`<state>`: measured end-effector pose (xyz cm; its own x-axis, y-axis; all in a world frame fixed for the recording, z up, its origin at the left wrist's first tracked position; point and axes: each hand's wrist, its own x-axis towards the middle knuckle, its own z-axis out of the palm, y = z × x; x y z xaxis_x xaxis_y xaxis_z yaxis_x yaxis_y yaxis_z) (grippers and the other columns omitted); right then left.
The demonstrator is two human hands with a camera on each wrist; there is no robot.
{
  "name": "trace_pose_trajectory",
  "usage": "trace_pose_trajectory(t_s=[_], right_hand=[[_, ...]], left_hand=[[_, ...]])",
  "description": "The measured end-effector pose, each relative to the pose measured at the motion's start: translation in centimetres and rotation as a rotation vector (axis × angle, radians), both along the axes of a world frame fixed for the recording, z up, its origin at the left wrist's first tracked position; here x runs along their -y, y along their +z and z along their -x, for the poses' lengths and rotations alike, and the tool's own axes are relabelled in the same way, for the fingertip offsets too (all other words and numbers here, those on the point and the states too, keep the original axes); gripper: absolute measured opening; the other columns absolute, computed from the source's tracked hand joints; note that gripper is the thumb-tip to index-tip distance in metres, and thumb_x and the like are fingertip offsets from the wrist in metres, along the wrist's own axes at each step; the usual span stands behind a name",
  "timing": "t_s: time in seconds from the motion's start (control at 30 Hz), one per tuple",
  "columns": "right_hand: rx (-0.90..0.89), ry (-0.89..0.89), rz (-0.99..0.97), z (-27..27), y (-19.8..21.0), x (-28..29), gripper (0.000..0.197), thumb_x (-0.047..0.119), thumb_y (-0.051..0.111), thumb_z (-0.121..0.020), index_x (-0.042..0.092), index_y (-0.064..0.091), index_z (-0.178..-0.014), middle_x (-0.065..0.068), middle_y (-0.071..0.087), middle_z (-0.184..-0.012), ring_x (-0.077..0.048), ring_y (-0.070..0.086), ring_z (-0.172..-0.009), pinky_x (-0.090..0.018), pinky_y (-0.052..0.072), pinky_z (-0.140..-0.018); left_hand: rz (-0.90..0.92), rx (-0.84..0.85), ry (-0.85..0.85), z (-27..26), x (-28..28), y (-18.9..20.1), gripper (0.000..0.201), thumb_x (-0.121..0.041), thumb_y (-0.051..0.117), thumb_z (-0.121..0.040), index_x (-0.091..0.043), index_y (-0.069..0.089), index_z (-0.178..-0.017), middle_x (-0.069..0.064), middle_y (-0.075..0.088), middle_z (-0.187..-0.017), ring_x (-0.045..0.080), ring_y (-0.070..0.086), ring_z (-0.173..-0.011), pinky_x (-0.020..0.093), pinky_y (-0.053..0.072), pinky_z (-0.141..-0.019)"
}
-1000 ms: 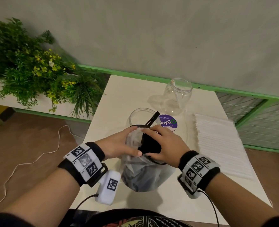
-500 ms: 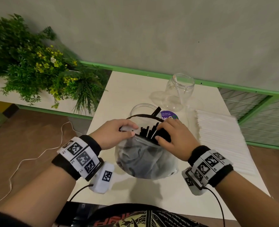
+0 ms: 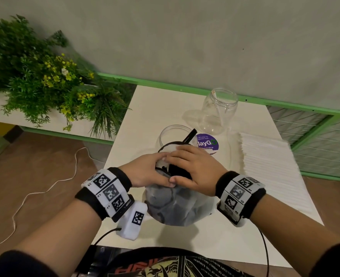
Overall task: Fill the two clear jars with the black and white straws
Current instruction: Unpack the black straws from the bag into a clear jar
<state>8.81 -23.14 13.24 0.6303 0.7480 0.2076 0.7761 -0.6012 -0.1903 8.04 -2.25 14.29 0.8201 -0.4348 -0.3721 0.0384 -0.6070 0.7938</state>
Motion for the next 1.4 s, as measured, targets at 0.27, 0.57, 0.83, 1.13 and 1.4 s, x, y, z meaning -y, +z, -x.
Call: trace_pose_trajectory(t_s=[0.27, 0.57, 0.83, 1.13, 1.4], right_hand=[[-0.06, 0.075, -0.099, 0.4, 0.1, -0.8, 0.042, 0.042, 0.033, -0.1, 0.024, 0.057, -0.129, -0.001, 0.059, -0.114, -0.023, 0.053, -0.097, -0.034, 0.042, -0.091], [0.014, 0.089, -0.139, 0.3, -0.4, 0.3, 0.03, 0.034, 0.05, -0.095, 0.017, 0.067, -0.113, -0.004, 0.06, -0.107, -0.025, 0.053, -0.096, -0.034, 0.044, -0.086], [-0.088, -0.133, -0.257, -0.3, -0.7, 1.5, 0.044, 0.052, 0.041, -0.095, 0.018, 0.068, -0.089, 0.004, 0.059, -0.09, -0.018, 0.049, -0.086, -0.031, 0.041, -0.08], [0.058, -0.194, -0.105, -1.1, -1.0, 1.2, 0.036, 0.046, 0.054, -0.082, 0.019, 0.067, -0.1, 0.002, 0.062, -0.092, -0.022, 0.053, -0.082, -0.029, 0.046, -0.07], [0.114, -0.366, -0.135, -0.6, 0.0, 2.5, 0.038, 0.042, 0.065, -0.08, 0.022, 0.064, -0.112, 0.0, 0.056, -0.115, -0.025, 0.044, -0.108, -0.045, 0.043, -0.088]], left_hand=[[0.151, -0.035, 0.08, 0.7, -0.9, -0.3, 0.109, -0.045, 0.077, -0.047, -0.029, 0.033, -0.146, -0.005, 0.052, -0.134, 0.005, 0.045, -0.126, 0.027, 0.037, -0.109], [0.255, 0.011, 0.161, 1.0, -0.6, 0.0, 0.048, -0.02, 0.073, -0.061, -0.024, 0.06, -0.107, -0.005, 0.06, -0.101, 0.005, 0.057, -0.09, 0.019, 0.046, -0.08], [0.25, 0.058, 0.218, 1.2, 0.3, 1.2, 0.028, -0.035, 0.065, -0.052, -0.012, 0.056, -0.065, -0.001, 0.051, -0.078, 0.007, 0.047, -0.07, 0.02, 0.036, -0.065], [-0.146, 0.182, 0.044, 1.7, 0.4, 1.1, 0.029, -0.025, 0.07, -0.075, -0.028, 0.054, -0.099, -0.008, 0.043, -0.11, 0.008, 0.052, -0.097, 0.017, 0.041, -0.082], [0.003, 0.009, 0.197, 1.8, 0.0, 0.1, 0.057, -0.038, 0.07, -0.068, -0.029, 0.052, -0.121, -0.005, 0.058, -0.114, 0.008, 0.057, -0.096, 0.021, 0.045, -0.077]])
